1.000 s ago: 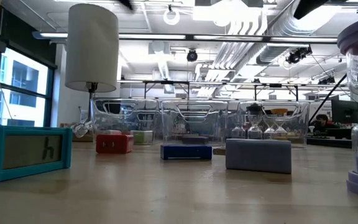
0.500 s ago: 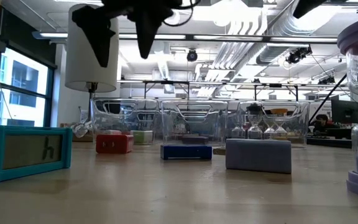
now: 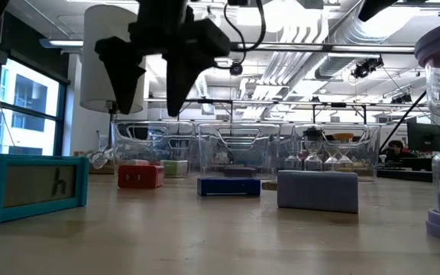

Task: Pick & Place Office items
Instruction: Put the red charger adapter into the left transparent bin

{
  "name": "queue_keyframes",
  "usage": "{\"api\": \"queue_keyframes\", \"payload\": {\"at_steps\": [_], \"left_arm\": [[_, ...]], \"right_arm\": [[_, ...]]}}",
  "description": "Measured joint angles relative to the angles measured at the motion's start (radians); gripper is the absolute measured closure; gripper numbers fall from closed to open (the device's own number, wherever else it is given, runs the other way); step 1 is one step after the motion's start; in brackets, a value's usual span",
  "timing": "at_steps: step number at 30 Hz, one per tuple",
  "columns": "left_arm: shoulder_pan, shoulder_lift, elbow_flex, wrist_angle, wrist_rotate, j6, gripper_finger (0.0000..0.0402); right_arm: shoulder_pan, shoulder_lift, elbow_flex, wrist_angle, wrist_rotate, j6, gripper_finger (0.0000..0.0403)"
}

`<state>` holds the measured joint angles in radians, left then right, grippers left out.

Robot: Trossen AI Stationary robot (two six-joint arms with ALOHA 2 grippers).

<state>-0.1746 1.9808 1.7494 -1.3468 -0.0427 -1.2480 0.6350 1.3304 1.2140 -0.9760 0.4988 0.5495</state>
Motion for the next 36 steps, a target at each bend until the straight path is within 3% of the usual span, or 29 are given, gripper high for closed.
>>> {"api": "queue_keyframes", "payload": {"at_steps": [10, 16, 24, 36], "left_arm": [[0.046, 0.014, -0.038, 0.016, -0.038, -0.119, 0.0003], [0.057, 0.013, -0.100, 0.121, -0.010, -0.113, 0.0003], [0.057, 0.013, -0.193, 0.145, 0.015, -0.119, 0.0003], [0.096, 0.013, -0.318, 0.367, 0.016, -0.088, 0.0003]], "right_arm": [[0.000, 0.000, 0.000, -0.004, -0.001, -0.005, 0.0086], [0.000, 0.000, 0.000, -0.010, -0.004, -0.005, 0.0086], [0.000, 0.000, 0.000, -0.014, -0.004, -0.005, 0.0086], [0.000, 0.000, -0.063, 0.024, -0.005, -0.031, 0.0086]]}}
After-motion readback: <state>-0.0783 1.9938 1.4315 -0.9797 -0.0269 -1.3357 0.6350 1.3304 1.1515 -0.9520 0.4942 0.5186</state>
